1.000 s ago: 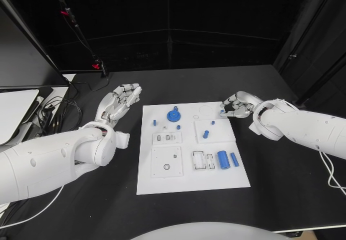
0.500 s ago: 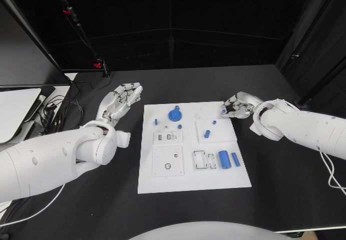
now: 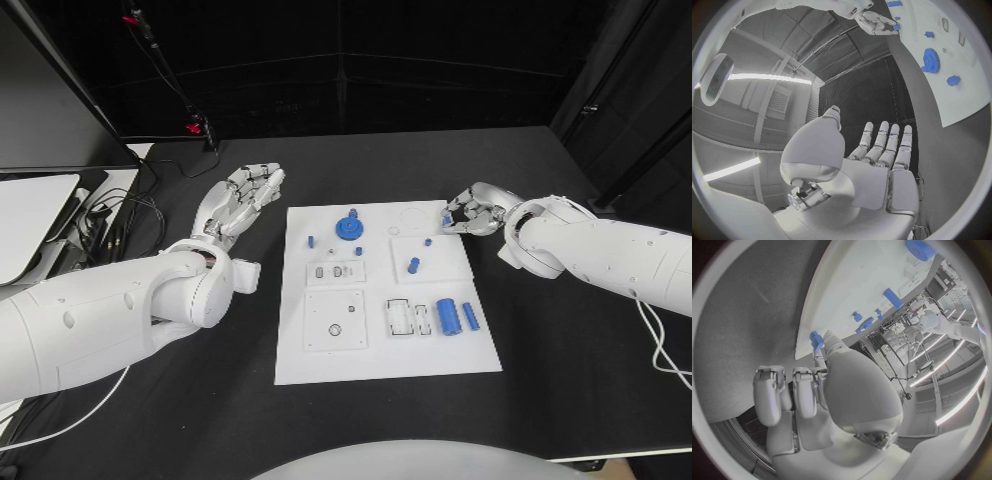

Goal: Assemble the parts on the task board

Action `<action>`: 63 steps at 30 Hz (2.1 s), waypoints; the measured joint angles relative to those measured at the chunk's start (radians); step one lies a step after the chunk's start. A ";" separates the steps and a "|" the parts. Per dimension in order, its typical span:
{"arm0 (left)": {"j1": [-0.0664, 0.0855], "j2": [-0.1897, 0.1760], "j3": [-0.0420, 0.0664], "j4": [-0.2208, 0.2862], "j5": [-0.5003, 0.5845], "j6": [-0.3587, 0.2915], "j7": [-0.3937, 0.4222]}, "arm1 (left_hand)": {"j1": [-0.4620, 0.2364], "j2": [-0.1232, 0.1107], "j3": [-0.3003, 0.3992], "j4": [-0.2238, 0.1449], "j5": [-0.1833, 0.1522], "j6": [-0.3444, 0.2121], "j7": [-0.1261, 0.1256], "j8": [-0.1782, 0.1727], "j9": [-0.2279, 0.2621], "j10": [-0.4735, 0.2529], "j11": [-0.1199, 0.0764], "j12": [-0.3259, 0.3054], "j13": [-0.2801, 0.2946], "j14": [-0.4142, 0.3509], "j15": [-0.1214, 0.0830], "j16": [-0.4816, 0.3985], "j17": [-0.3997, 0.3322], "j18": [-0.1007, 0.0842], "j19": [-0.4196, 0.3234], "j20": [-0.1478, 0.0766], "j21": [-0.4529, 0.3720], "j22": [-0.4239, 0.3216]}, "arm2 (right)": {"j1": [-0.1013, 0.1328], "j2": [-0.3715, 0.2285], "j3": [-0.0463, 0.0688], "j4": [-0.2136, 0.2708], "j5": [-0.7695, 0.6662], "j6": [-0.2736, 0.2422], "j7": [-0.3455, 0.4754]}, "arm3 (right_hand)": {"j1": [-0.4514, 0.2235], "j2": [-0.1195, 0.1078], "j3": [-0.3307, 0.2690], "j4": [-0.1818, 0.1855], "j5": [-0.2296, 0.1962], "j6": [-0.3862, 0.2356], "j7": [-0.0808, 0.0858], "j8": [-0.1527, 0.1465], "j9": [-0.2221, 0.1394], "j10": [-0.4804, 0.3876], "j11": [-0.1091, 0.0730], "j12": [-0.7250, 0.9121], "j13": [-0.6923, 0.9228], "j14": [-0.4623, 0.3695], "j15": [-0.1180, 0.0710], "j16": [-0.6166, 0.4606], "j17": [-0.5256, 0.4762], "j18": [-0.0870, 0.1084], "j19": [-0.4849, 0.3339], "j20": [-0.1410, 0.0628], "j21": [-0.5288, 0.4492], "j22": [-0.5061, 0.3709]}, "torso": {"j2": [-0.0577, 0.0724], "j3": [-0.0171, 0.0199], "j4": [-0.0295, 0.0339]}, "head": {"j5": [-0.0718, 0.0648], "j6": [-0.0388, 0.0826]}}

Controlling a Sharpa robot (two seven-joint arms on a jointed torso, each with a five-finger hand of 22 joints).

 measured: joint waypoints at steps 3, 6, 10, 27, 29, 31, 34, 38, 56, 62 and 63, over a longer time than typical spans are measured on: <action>0.000 0.000 0.000 0.000 0.000 0.000 0.000 | 0.000 0.000 0.000 0.000 0.000 0.000 0.000 0.000 0.000 0.000 0.000 0.000 0.000 0.000 0.000 0.000 0.000 0.000 0.000 0.000 0.000 0.000 | 0.000 0.002 0.000 0.000 -0.003 0.002 -0.005 | 0.000 0.000 0.000 0.000 0.000 0.000 0.000 0.000 0.001 0.000 0.000 0.000 0.000 0.000 0.000 0.000 0.000 0.000 0.000 0.000 0.000 0.000 | 0.000 0.0001 0.0000 | 0.000 0.000; 0.000 0.000 0.000 0.000 0.000 0.000 0.000 | 0.000 0.000 0.000 0.000 0.000 0.000 0.000 0.000 0.000 0.000 0.000 0.000 0.000 0.000 0.000 0.000 0.000 0.000 0.000 0.000 0.000 0.000 | 0.000 0.003 0.000 0.000 -0.005 0.003 -0.010 | 0.000 0.000 0.000 0.000 0.000 0.004 -0.003 0.000 0.001 0.000 0.000 0.000 0.000 0.000 0.000 0.000 0.000 0.000 0.000 0.000 0.000 0.000 | 0.000 0.0002 0.0000 | 0.000 -0.002; 0.000 0.000 0.000 0.000 0.000 0.000 0.000 | 0.000 0.000 0.000 0.000 0.000 0.000 0.000 0.000 0.000 0.000 0.000 0.000 0.000 0.000 0.000 0.000 0.000 0.000 0.000 0.000 0.000 0.000 | 0.000 0.004 0.000 -0.001 -0.008 0.004 -0.017 | 0.000 0.000 0.003 -0.003 0.000 0.007 0.000 0.000 0.001 0.000 0.000 0.000 0.000 0.000 0.000 0.000 0.000 0.000 0.000 0.000 0.000 0.000 | 0.000 0.0002 0.0000 | -0.001 -0.003; 0.000 -0.001 0.000 0.000 0.000 0.000 0.000 | 0.000 0.000 0.000 0.000 0.000 0.000 0.000 0.000 0.000 0.000 0.000 0.000 0.000 0.000 0.000 0.000 0.000 0.000 0.000 0.000 0.000 0.000 | 0.000 0.004 0.000 -0.002 -0.013 0.003 -0.031 | 0.008 0.008 0.003 -0.003 0.000 0.032 -0.004 0.006 0.004 0.000 0.000 0.000 0.000 0.000 0.000 0.000 0.000 0.000 0.000 0.000 0.000 0.000 | -0.001 0.0005 0.0000 | -0.002 -0.001; 0.000 -0.001 0.000 0.000 0.000 0.000 0.000 | 0.000 0.000 0.000 0.000 0.000 0.000 0.000 0.000 0.000 0.000 0.000 0.000 0.000 0.000 0.000 0.000 0.000 0.000 0.000 0.000 0.000 0.000 | 0.000 0.004 0.000 -0.002 -0.013 0.003 -0.031 | 0.008 0.008 0.003 -0.003 0.000 0.036 -0.007 0.007 0.004 0.000 0.000 0.000 0.000 0.000 0.000 0.000 0.000 0.000 0.000 0.000 0.000 0.000 | -0.001 0.0005 0.0000 | -0.002 -0.001; 0.000 -0.002 0.000 0.000 0.000 0.000 0.000 | 0.000 0.000 0.000 0.000 0.000 0.000 0.000 0.000 0.000 0.000 0.000 0.000 0.000 0.000 0.000 0.000 0.000 0.000 0.000 0.000 0.000 0.000 | 0.000 0.004 0.000 -0.002 -0.013 0.003 -0.031 | 0.008 0.008 0.003 -0.003 0.000 0.039 -0.004 0.011 0.004 0.000 0.000 0.000 0.000 0.000 0.000 0.000 0.000 0.000 0.000 0.000 0.000 0.000 | -0.001 0.0004 0.0000 | -0.002 -0.001; 0.000 -0.002 0.000 0.000 0.000 0.000 0.000 | 0.000 0.000 0.000 0.000 0.000 0.000 0.000 0.000 0.000 0.000 0.000 0.000 0.000 0.000 0.000 0.000 0.000 0.000 -0.004 0.004 0.000 0.000 | 0.000 0.004 0.000 -0.002 -0.013 0.002 -0.031 | 0.008 0.008 0.003 -0.003 0.000 0.046 -0.004 0.011 0.005 0.000 0.000 0.000 0.000 0.000 0.000 0.000 0.000 0.000 0.000 0.000 0.000 0.000 | -0.001 0.0005 0.0000 | -0.003 -0.002; 0.000 -0.002 0.000 -0.001 0.000 0.000 0.000 | 0.000 0.000 0.000 0.000 0.000 0.000 0.000 0.000 0.000 0.000 0.000 0.000 0.000 0.000 0.000 0.000 0.000 0.000 -0.004 0.004 0.000 0.000 | 0.000 0.004 0.000 -0.002 -0.013 0.000 -0.030 | 0.008 0.008 0.003 -0.003 0.000 0.063 -0.008 0.018 0.007 0.000 0.000 0.000 0.000 0.000 0.000 0.000 0.000 0.000 0.000 0.000 0.000 0.000 | 0.000 0.0004 0.0000 | -0.005 -0.005; 0.000 -0.002 0.000 -0.001 0.000 0.000 0.000 | 0.000 0.000 0.000 0.000 0.000 0.000 0.000 0.000 0.000 0.000 0.000 0.000 0.000 0.000 0.000 0.000 0.000 0.000 -0.004 0.004 0.000 0.000 | 0.000 0.006 0.000 0.002 -0.013 -0.073 0.002 | 0.024 0.077 0.031 -0.009 0.008 0.140 -0.001 0.034 0.008 0.000 0.000 0.000 0.000 0.000 0.000 0.000 0.000 0.000 0.000 0.000 0.000 0.000 | 0.000 0.0005 0.0000 | -0.004 -0.003; 0.000 -0.001 0.000 -0.002 0.000 0.000 0.000 | 0.000 0.000 0.000 0.000 0.000 0.000 0.000 0.000 0.000 0.000 0.000 0.000 0.000 0.000 0.000 0.000 0.000 0.000 -0.004 0.004 0.000 0.000 | 0.000 -0.006 0.000 0.044 0.001 -0.139 0.040 | 0.027 0.079 0.031 -0.009 0.008 0.142 0.000 0.034 0.008 0.000 0.000 0.000 0.000 0.000 0.000 0.000 0.000 0.000 0.000 0.000 0.000 0.000 | -0.001 0.0004 0.0002 | 0.004 0.002; -0.001 -0.001 0.000 -0.002 0.000 0.000 0.000 | 0.000 0.000 0.000 0.000 0.000 0.000 0.000 0.000 0.000 0.000 0.000 0.000 0.000 0.000 0.000 0.000 0.000 0.000 -0.004 0.004 0.000 0.000 | 0.000 -0.010 0.001 0.056 0.004 -0.147 0.043 | 0.027 0.080 0.031 -0.009 0.008 0.142 0.000 0.034 0.008 0.000 0.000 0.000 0.000 0.000 0.000 0.000 -0.001 0.000 0.000 0.000 0.000 0.000 | -0.002 0.0003 0.0004 | 0.006 0.002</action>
